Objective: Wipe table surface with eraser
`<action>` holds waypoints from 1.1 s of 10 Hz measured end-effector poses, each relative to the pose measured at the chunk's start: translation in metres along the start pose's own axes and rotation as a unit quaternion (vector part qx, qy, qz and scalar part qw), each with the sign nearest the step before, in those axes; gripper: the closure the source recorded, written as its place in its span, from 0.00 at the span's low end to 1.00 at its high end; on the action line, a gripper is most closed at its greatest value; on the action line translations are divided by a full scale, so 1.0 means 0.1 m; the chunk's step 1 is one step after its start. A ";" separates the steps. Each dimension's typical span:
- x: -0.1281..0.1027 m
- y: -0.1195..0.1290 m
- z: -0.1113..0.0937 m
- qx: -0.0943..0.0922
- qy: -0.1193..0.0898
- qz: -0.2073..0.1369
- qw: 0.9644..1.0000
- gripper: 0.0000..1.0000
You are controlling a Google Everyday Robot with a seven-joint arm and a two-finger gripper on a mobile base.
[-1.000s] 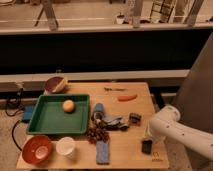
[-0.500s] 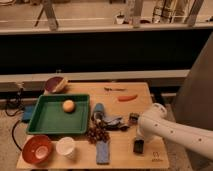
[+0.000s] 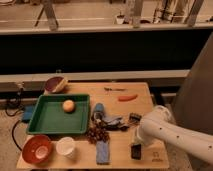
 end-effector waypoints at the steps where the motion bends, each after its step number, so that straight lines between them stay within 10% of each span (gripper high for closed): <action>1: -0.09 0.06 0.02 -0.001 -0.007 -0.003 1.000 1.00; 5: -0.37 0.24 0.31 -0.025 -0.038 -0.017 0.999 1.00; 11: -0.10 0.64 0.30 -0.034 -0.022 0.010 0.999 1.00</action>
